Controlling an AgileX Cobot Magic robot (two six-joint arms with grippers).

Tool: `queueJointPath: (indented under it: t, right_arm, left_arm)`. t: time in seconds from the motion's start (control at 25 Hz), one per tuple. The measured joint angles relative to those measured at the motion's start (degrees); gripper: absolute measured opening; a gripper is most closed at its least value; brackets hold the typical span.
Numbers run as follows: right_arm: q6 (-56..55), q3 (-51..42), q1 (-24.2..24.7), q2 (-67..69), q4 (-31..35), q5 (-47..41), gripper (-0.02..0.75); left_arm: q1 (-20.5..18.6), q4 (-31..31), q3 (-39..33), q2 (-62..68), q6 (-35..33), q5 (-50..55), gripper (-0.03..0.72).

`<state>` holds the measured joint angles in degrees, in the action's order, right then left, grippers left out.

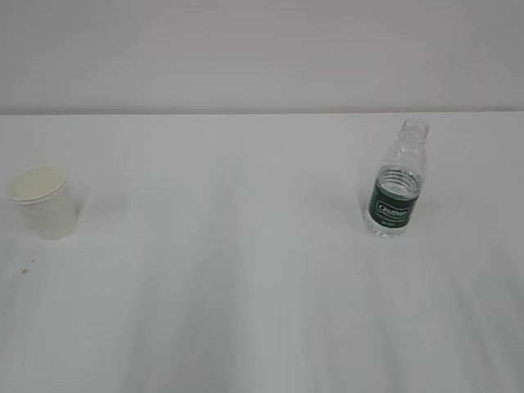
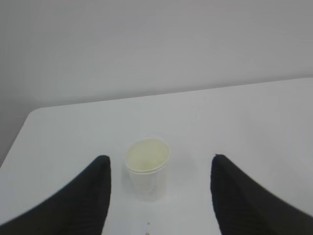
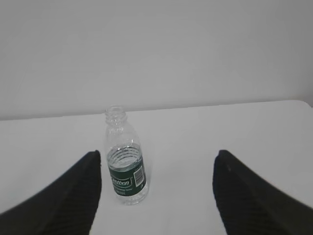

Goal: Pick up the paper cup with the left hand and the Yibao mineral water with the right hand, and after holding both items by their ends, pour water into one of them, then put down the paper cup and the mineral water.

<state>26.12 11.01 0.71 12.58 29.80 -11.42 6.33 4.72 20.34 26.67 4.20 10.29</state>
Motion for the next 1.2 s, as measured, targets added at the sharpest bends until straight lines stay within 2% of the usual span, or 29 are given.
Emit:
queueJointPath:
  t: [0.24, 0.64, 0.72, 0.88, 1.2]
  right_arm:
    - [0.00, -2.93, 0.00, 0.00, 4.09, 3.46, 0.540]
    - [1.22, -3.20, 0.00, 1.26, 4.45, 4.02, 0.538]
    - [4.28, -2.77, 0.00, 2.04, 4.20, 4.02, 0.538]
    - [18.19, -0.08, 0.00, 2.29, 2.29, 4.95, 0.538]
    - [24.33, 0.18, 0.00, 4.27, 1.65, 5.94, 0.538]
  left_arm:
    - [0.00, 0.00, -0.09, 4.92, 0.00, -4.95, 0.456]
    - [0.00, 2.40, -0.09, 10.85, 0.00, -8.54, 0.456]
    - [0.00, 2.79, -0.09, 11.09, 0.00, -8.76, 0.456]
    - [0.00, 2.94, -0.09, 11.09, 0.00, -9.32, 0.456]
    - [0.00, 2.94, -0.09, 11.09, 0.00, -9.69, 0.456]
